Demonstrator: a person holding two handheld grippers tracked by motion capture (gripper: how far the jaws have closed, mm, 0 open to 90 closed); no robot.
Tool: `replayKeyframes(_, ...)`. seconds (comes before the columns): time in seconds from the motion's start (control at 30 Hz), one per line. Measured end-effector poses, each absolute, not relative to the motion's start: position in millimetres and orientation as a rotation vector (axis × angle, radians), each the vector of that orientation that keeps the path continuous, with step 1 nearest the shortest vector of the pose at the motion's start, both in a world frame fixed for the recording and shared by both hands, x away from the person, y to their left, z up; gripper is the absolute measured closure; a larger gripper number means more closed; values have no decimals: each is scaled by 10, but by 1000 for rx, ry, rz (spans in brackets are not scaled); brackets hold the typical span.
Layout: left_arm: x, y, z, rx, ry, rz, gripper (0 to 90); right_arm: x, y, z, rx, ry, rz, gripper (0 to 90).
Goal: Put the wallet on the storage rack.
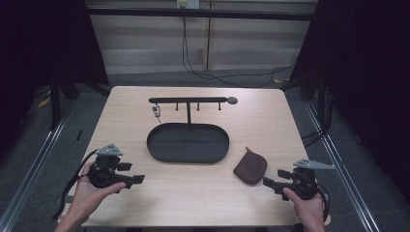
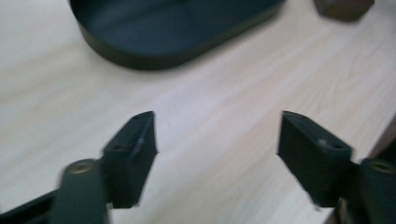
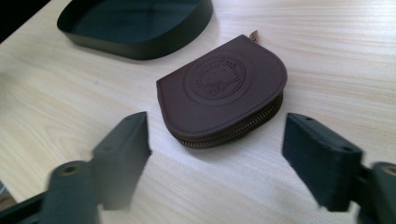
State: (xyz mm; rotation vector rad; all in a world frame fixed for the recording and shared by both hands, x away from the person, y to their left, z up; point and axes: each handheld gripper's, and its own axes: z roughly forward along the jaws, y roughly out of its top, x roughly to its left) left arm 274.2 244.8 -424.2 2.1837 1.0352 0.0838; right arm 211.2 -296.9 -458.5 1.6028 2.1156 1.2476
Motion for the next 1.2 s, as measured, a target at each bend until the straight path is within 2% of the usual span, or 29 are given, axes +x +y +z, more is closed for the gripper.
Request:
replayKeyframes(0.1,2686,2483,-4362,2157,1077,55,232,2133,-2956,-4573,1596,2156,1223,237)
replayKeyframes(0.17,2638,2498,-4396,2144,1084,62,172,2156,-2944,-4567,1585,2183,1212,237)
replayKeyframes(0.23,2548,2516,-4451,2081,1131,88,191,2183,-2926,-4548,1582,2208,1188,229)
replayKeyframes(0.3,2487,2527,-4523,2060,1118,14,159,2234,-2909,-4510,1579,2244,1167,214)
replayKeyframes(0.47,2341,2531,-4589,2055,1037,13,163,2377,-2825,-4353,1539,2279,1086,193)
replayKeyframes(0.63,2221,2516,-4681,2057,1014,30,163,2533,-2764,-4361,1570,2336,1009,178)
replayKeyframes(0.87,2269,2447,-4718,2088,975,62,176,2751,-2732,-4341,1592,2395,882,228)
replayKeyframes(0.97,2287,2448,-4721,2084,982,60,176,2861,-2690,-4329,1608,2469,798,183)
replayKeyframes(1.2,2319,2488,-4703,2064,996,78,176,3106,-2625,-4310,1626,2570,617,162)
